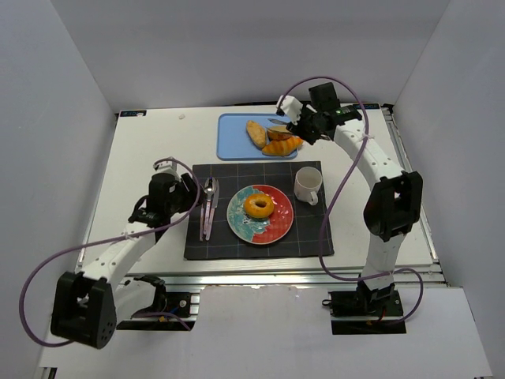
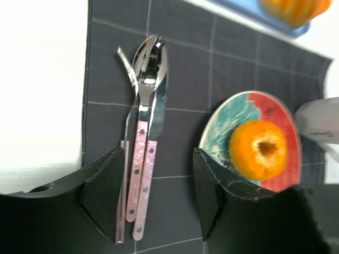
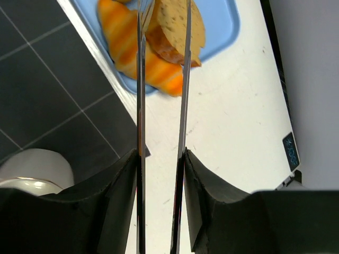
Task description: Place the bread
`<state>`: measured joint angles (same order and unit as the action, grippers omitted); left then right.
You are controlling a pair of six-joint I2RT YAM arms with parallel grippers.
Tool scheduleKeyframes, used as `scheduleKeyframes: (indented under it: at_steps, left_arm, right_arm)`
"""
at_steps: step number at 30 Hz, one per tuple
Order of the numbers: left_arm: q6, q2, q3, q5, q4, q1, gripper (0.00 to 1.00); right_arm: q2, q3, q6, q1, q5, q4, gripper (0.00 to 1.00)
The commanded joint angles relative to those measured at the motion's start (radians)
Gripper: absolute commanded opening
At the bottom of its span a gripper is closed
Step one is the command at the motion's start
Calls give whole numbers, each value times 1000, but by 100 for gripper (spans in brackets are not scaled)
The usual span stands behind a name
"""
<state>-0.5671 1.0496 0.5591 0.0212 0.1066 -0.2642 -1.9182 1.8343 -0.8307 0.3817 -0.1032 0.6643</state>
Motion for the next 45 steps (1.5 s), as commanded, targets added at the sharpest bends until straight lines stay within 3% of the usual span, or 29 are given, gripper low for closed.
scheduleKeyframes:
  at_steps: [1,7,11,17,20,23,26,27,40,45]
  left_arm:
    - [30,90,85,37,-24,-1,64]
    - [145,239,263,-47,149,-3,62]
    - [194,280,306,-138,209,-13,56]
    - [214,309,321,-270,246,-55,57]
    - [197,308,318,-244,232,-55,58]
    - [182,288,308,-204,202,-55,59]
    - [161,259,288,-182,150,-55,60]
    - [156,251,283,-179,143,-55,60]
    - [136,230,271,-147,99,-55,61]
    - [128,202,265,-152,97,-55,61]
  right_arm:
    - [36,-15,-44,-13,16,-14,44]
    - [1,-21,-62,-29,30,-22,44]
    - [-11,-3,-76,-33,16,6,43]
    - [-48,6,-102,-37,49,4,42]
    - [-77,29,-105,-38,62,11,39]
    - [-96,57,-104,-38,57,32,28]
    - [-79,69,-97,-44,24,44,7]
    - [-70,68,-94,-47,16,44,6]
    - [93,22,-59,-60,-104,1,1]
    - [232,-76,-84,-60,-255,72,1]
